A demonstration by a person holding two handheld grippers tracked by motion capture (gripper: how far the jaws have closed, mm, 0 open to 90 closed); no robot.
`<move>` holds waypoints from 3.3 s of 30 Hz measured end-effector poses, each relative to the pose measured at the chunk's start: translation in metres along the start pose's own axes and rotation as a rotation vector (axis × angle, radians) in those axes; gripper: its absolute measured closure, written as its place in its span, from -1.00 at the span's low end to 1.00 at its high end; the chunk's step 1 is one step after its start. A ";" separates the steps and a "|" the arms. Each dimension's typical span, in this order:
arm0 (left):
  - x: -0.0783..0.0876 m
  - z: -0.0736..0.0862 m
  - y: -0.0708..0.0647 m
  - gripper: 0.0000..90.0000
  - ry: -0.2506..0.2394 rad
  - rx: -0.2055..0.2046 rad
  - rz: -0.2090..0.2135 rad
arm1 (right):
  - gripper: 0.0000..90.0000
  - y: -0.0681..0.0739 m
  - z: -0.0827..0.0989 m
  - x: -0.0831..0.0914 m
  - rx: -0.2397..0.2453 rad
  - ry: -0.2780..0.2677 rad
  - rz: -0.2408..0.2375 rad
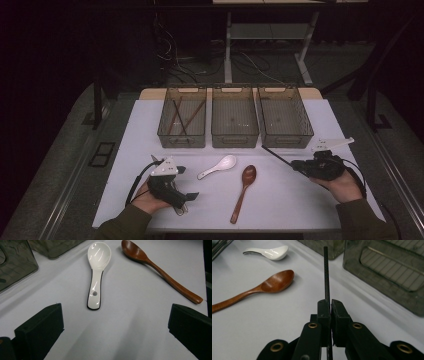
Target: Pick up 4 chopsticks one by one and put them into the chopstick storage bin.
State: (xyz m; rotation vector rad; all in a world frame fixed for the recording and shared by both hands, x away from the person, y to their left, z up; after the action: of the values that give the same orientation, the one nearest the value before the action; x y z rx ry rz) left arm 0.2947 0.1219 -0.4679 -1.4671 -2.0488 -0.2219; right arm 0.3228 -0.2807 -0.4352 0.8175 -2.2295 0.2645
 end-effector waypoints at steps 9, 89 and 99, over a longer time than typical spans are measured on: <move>-0.001 0.000 0.000 -1.00 0.006 -0.002 0.001 | 0.90 0.009 -0.026 -0.005 0.019 -0.040 -0.015; -0.004 -0.004 -0.007 -1.00 -0.026 -0.012 0.046 | 0.90 0.119 -0.265 -0.229 0.050 0.043 0.026; -0.007 -0.003 -0.009 -1.00 -0.014 -0.016 0.059 | 0.72 0.127 -0.266 -0.249 0.044 0.074 0.046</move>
State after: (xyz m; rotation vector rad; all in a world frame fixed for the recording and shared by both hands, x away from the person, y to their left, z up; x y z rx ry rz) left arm 0.2891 0.1117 -0.4670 -1.5409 -2.0160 -0.2054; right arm 0.5266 0.0464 -0.4152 0.7682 -2.1815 0.3610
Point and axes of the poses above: each handheld gripper's, and its own axes: x roughly backward along the jaws, z roughly out of its underside, y roughly to its left, the point moved 5 cm from there along -x, roughly forward along the jaws, and after that the axes turned 7 degrees about z, right-handed, at the moved point
